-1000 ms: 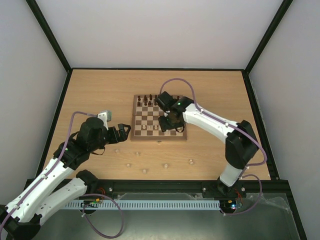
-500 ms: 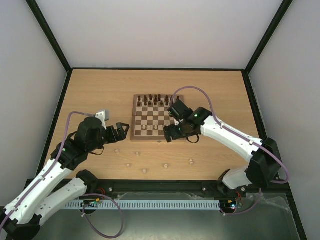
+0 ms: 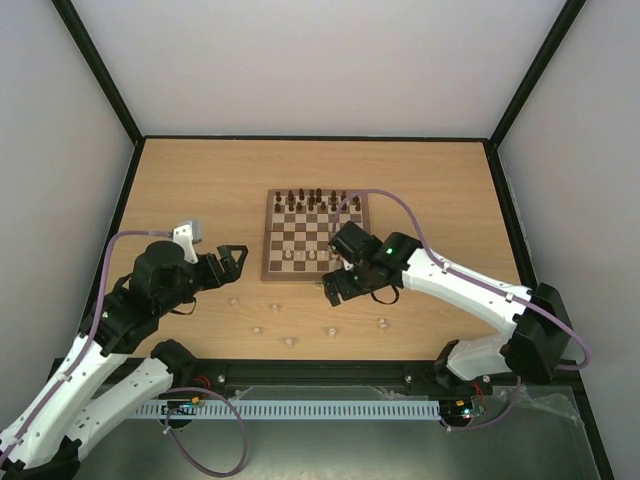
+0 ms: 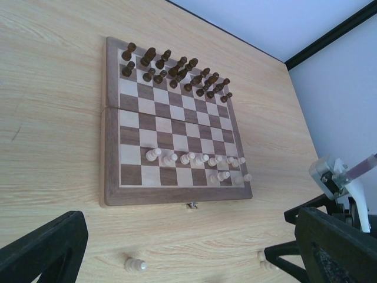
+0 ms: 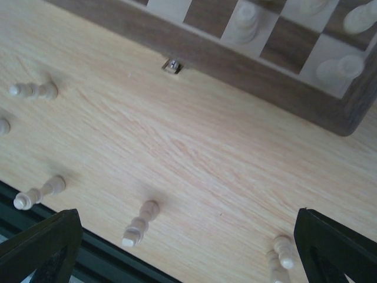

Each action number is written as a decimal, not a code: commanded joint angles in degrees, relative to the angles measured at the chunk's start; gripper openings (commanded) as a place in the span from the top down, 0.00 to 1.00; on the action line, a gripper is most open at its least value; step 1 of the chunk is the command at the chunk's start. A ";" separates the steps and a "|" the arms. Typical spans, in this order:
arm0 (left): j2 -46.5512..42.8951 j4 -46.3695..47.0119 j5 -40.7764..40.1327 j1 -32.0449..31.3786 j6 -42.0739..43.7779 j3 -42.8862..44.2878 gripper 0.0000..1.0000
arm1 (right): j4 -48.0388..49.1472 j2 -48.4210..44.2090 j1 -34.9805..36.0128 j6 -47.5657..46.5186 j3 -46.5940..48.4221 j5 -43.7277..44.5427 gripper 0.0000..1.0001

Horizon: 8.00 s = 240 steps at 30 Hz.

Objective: Set up the chess pieces on the board
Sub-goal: Pick up the chess piece at the center of the board.

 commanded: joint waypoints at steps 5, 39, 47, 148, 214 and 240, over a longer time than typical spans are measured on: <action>-1.59 -1.71 0.48 0.29 -1.17 1.23 0.01 | -0.80 -1.61 4.50 4.66 -2.66 0.45 0.02; -2.93 -0.48 2.22 0.36 -1.34 -2.02 0.01 | -0.11 -4.34 10.73 13.34 -9.00 5.52 0.14; -3.38 -0.65 1.87 0.34 -1.26 -2.20 0.01 | 0.87 -4.14 11.60 13.11 -7.84 3.97 0.17; -5.53 -7.81 1.25 0.35 3.56 0.89 0.01 | -8.28 -0.87 23.20 6.01 8.64 9.62 0.21; -8.43 -7.83 1.37 0.35 2.36 -2.53 0.01 | 5.12 29.12 28.47 3.98 12.46 6.53 0.65; -8.07 -7.55 0.65 0.32 2.88 -1.50 0.01 | -0.32 20.07 18.55 -0.25 13.91 10.23 0.91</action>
